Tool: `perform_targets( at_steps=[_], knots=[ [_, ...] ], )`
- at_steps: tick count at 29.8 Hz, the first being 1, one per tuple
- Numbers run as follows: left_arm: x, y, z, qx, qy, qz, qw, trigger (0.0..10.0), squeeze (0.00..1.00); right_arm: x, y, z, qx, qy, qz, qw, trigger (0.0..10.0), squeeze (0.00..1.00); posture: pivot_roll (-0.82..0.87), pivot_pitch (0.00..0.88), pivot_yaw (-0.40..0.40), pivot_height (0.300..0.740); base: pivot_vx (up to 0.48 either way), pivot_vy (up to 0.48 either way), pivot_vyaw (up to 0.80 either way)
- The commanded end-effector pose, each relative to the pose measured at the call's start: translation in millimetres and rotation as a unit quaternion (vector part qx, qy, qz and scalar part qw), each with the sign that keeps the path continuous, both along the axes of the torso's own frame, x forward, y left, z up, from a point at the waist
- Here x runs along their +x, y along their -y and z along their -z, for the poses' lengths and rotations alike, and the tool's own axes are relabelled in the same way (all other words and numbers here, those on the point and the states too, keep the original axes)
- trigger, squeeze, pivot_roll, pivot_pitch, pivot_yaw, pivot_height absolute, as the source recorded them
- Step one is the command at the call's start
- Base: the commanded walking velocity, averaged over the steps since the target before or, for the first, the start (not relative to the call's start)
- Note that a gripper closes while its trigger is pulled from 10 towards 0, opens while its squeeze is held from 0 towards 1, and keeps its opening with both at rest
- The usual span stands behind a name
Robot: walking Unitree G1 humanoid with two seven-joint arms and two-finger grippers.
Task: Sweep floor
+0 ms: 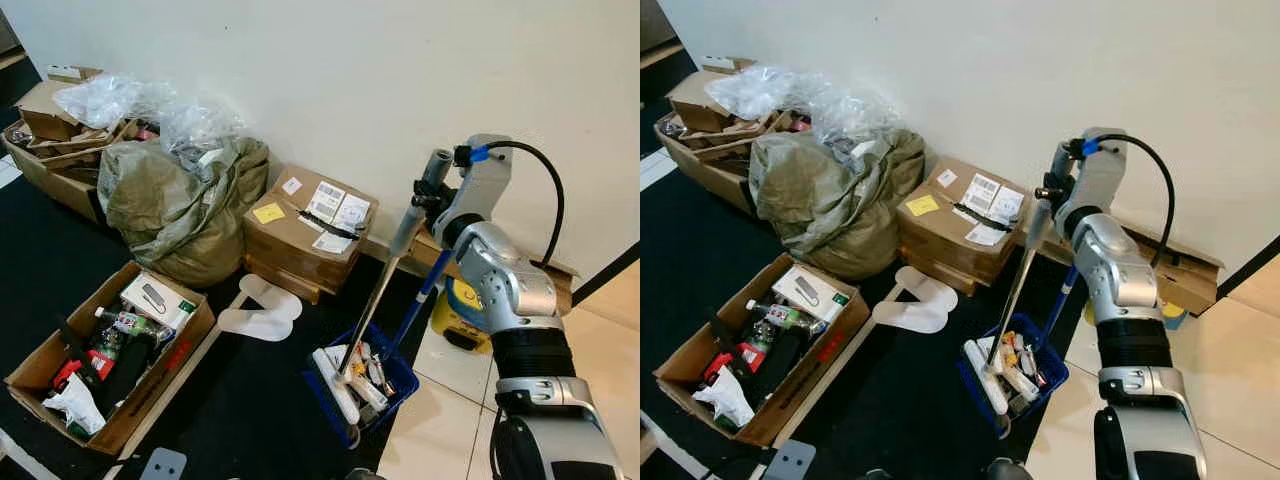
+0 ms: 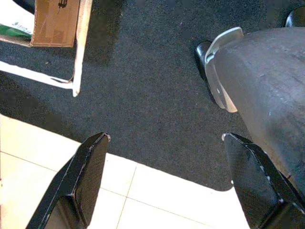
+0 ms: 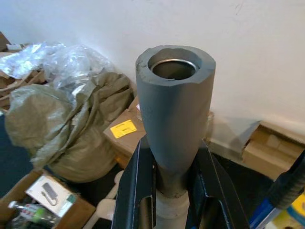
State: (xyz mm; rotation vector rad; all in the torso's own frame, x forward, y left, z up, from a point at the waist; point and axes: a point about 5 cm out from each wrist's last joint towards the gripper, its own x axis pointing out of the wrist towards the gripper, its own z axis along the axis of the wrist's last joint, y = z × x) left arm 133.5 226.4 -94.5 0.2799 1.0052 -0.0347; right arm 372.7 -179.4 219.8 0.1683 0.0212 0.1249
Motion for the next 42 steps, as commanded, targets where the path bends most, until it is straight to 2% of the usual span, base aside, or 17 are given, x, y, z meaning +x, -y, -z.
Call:
perform_targets(
  at_steps=[1, 10, 13, 17, 19, 20, 22, 23, 24, 26, 28, 31, 33, 34, 36, 41, 42],
  knots=[
    [-10.2, 1.9, 4, -0.008, -0.02, 0.003, 1.0, 10.0, 0.0, -2.0, -6.1, -12, 0.047, 0.014, -0.028, 0.998, 10.0, 0.0, 0.0, 0.157, -0.021, 0.74, 0.0, 0.0, 0.0],
    [-10.1, 1.9, 4, -0.01, -0.021, 0.004, 1.0, 10.0, 0.0, -4.7, -9.7, -21, 0.102, 0.021, -0.048, 0.993, 10.0, 0.0, -0.01, 0.155, -0.019, 0.74, 0.0, 0.0, 0.0],
    [-10.1, 2.1, 4, -0.011, -0.022, 0.002, 1.0, 10.0, 0.0, -7.8, -22.6, -14, 0.137, 0.015, -0.083, 0.987, 10.0, 0.0, -0.01, 0.142, -0.018, 0.74, 0.0, 0.0, 0.0],
    [-9.8, 1.9, 4, -0.01, -0.022, -0.001, 1.0, 10.0, 0.0, -12.4, -38.5, 0, 0.127, 0.009, -0.116, 0.985, 10.0, 0.0, -0.01, 0.129, -0.019, 0.74, 0.0, 0.0, 0.0],
    [-8.8, 2.1, 4, -0.005, -0.022, -0.004, 1.0, 10.0, 0.0, -20.0, -59.0, 25, 0.069, 0.01, -0.161, 0.984, 10.0, 0.0, -0.01, 0.087, -0.025, 0.74, 0.0, 0.0, 0.0],
    [-8.8, 2.1, 4, -0.005, -0.022, -0.004, 1.0, 10.0, 0.0, -20.0, -59.0, 25, 0.069, 0.01, -0.161, 0.984, 10.0, 0.0, -0.01, 0.087, -0.025, 0.74, 0.0, 0.0, 0.0],
    [-7.3, 2.3, 4, -0.003, -0.016, -0.021, 1.0, 10.0, 0.0, -28.1, -77.1, 60, -0.002, -0.008, -0.195, 0.981, 10.0, 0.0, 0.0, 0.055, -0.031, 0.74, 0.0, 0.0, 0.73],
    [-7.3, 2.3, 4, -0.003, -0.016, -0.021, 1.0, 10.0, 0.0, -28.1, -77.1, 60, -0.002, -0.008, -0.195, 0.981, 10.0, 0.0, 0.0, 0.055, -0.031, 0.74, 0.0, 0.0, 0.73],
    [-7.3, 1.8, 3, -0.016, 0.009, -0.092, 0.996, 10.0, 0.0, -35.3, -88.1, 84, -0.053, -0.014, -0.213, 0.975, 10.0, 0.0, 0.01, 0.028, -0.041, 0.74, 0.0, 0.0, 0.73],
    [-7.3, 1.8, 3, -0.016, 0.009, -0.092, 0.996, 10.0, 0.0, -35.3, -88.1, 84, -0.053, -0.014, -0.213, 0.975, 10.0, 0.0, 0.01, 0.028, -0.041, 0.74, 0.0, 0.0, 0.73],
    [-4.6, 2.0, 2, -0.023, 0.032, -0.127, 0.991, 10.0, 0.0, -38.8, -94.9, 94, -0.064, -0.01, -0.226, 0.972, 10.0, 0.0, 0.02, 0.0, -0.048, 0.74, 0.0, 0.0, 0.73],
    [-1.4, 2.3, 0, -0.021, 0.042, -0.122, 0.991, 10.0, 0.0, -39.8, -99.0, 97, -0.075, -0.006, -0.234, 0.969, 10.0, 0.0, 0.02, 0.0, -0.046, 0.74, 0.0, 0.0, 0.73],
    [65.4, -3.8, -30, -0.011, 0.118, -0.096, 0.988, 10.0, 0.0, -42.7, -109.1, 105, -0.099, 0.0, -0.254, 0.962, 10.0, 0.0, 0.01, 0.0, -0.039, 0.74, 0.0, 0.0, 0.73],
    [65.4, -3.8, -30, -0.011, 0.118, -0.096, 0.988, 10.0, 0.0, -42.7, -109.1, 105, -0.099, 0.0, -0.254, 0.962, 10.0, 0.0, 0.01, 0.0, -0.039, 0.74, 0.0, 0.0, 0.73],
    [98.4, -3.5, -50, -0.005, 0.156, -0.079, 0.985, 10.0, 0.0, -45.7, -116.5, 112, -0.105, -0.003, -0.268, 0.958, 10.0, 0.0, 0.01, 0.0, -0.032, 0.74, 0.0, 0.0, 0.73],
    [99.3, 3.9, -47, -0.011, 0.144, -0.07, 0.987, 10.0, 0.0, -51.7, -123.1, 127, -0.099, -0.015, -0.274, 0.956, 10.0, 0.0, 0.0, 0.0, -0.018, 0.74, 0.0, 0.0, 0.73],
    [88.9, 5.5, -40, -0.017, 0.12, -0.076, 0.99, 10.0, 0.0, -53.7, -122.0, 134, -0.094, -0.023, -0.268, 0.958, 10.0, 0.0, -0.01, 0.0, -0.007, 0.74, 0.0, 0.0, 0.73]
  ],
)
